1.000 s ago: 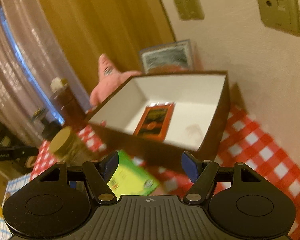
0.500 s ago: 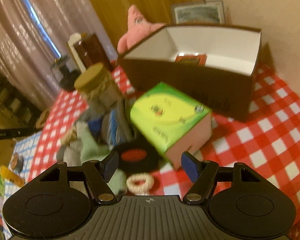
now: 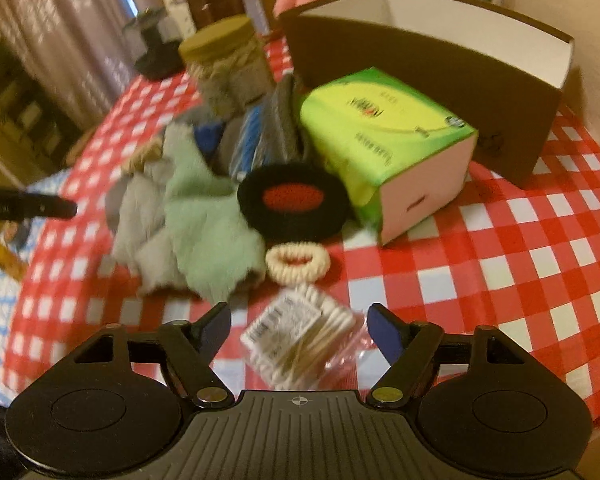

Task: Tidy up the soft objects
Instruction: 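Grasp the cotton swab bag with the right tool while the left tool reaches the beige stocking, then grasp the beige stocking with the left tool while the right tool lifts the swab bag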

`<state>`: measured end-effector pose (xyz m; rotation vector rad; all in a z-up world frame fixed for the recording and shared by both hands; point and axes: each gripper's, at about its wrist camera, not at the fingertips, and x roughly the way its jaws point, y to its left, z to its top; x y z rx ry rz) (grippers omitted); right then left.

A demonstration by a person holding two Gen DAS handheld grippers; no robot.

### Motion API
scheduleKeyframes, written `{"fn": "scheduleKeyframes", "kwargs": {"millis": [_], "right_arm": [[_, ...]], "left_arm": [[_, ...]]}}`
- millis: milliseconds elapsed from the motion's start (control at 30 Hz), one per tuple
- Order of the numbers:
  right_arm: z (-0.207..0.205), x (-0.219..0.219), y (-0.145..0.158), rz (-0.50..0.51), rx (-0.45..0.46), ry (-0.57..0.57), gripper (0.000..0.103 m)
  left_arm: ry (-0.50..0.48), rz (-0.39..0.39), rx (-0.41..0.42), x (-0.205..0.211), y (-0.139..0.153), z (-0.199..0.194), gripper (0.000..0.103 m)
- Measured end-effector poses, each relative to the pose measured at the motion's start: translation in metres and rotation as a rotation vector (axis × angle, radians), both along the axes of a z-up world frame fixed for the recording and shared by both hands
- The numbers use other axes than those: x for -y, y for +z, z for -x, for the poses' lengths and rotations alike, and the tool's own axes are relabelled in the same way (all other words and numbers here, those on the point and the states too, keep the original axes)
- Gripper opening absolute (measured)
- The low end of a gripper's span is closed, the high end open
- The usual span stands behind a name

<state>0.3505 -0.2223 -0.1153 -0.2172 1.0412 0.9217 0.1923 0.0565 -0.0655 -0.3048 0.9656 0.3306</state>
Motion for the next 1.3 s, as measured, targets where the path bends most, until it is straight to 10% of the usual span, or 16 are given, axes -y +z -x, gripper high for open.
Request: {"fn": "scheduleKeyframes", "kwargs": {"millis": [633, 1067, 1300], "right_arm": [[-0.004, -0.019, -0.03, 0.108, -0.095, -0.248, 0.078], [0.015, -0.017, -0.028, 0.112, -0.051, -0.203, 0.039], [0.012, 0.0, -0.019, 0.094, -0.058, -0.269, 0.037]], "left_arm": [[-0.097, 0.033, -0.012, 0.02, -0.015, -0.001, 0.043], [-0.109, -0.018, -0.004, 0.004, -0.022, -0.005, 0.043], [-0.15, -0.109, 0.018, -0.005, -0.022, -0.014, 0.043]]}}
